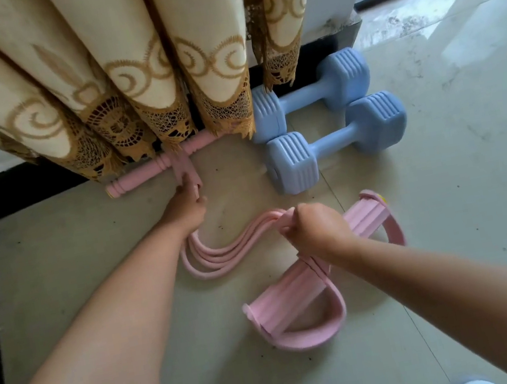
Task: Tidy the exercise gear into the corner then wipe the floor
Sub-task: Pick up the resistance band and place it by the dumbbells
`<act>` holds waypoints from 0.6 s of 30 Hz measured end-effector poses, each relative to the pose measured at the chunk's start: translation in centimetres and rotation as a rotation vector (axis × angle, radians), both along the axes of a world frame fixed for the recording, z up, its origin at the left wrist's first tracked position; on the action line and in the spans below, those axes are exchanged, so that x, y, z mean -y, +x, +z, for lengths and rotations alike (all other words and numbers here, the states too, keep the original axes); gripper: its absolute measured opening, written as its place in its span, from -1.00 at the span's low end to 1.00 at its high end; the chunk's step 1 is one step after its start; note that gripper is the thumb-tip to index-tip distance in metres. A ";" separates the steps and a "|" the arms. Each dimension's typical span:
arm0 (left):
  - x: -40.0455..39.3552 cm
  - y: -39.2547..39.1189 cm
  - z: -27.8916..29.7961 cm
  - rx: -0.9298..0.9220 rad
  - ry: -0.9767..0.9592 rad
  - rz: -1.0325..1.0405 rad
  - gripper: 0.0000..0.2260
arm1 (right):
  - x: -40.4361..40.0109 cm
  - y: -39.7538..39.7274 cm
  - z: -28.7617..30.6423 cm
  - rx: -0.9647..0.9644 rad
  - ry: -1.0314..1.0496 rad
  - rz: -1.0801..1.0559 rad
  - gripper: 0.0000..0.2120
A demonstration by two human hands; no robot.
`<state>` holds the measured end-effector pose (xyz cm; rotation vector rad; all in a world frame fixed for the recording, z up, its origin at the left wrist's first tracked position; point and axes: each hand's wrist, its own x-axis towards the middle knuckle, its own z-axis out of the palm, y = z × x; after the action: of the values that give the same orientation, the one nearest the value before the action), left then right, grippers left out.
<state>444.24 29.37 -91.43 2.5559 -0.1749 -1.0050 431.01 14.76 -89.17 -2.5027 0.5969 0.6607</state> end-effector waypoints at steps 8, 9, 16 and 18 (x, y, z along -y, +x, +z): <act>-1.8 -0.2 0.8 -0.048 -0.172 0.119 -0.59 | -4.3 4.4 0.2 0.176 0.011 -0.010 -0.75; -2.0 -0.3 0.8 -0.047 -0.188 0.136 -0.59 | -4.4 5.0 0.0 0.170 -0.009 0.009 -0.71; -3.2 0.0 0.1 -0.043 -0.193 0.231 -0.62 | -4.6 7.5 -0.7 0.140 -0.089 0.052 -0.55; -3.2 -0.1 -0.2 -0.049 -0.196 0.241 -0.59 | -4.6 7.9 -0.8 0.135 -0.117 0.068 -0.58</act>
<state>444.17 32.60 -91.59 2.3072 0.0464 -0.9093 438.89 19.33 -90.02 -2.6616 0.5170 0.4880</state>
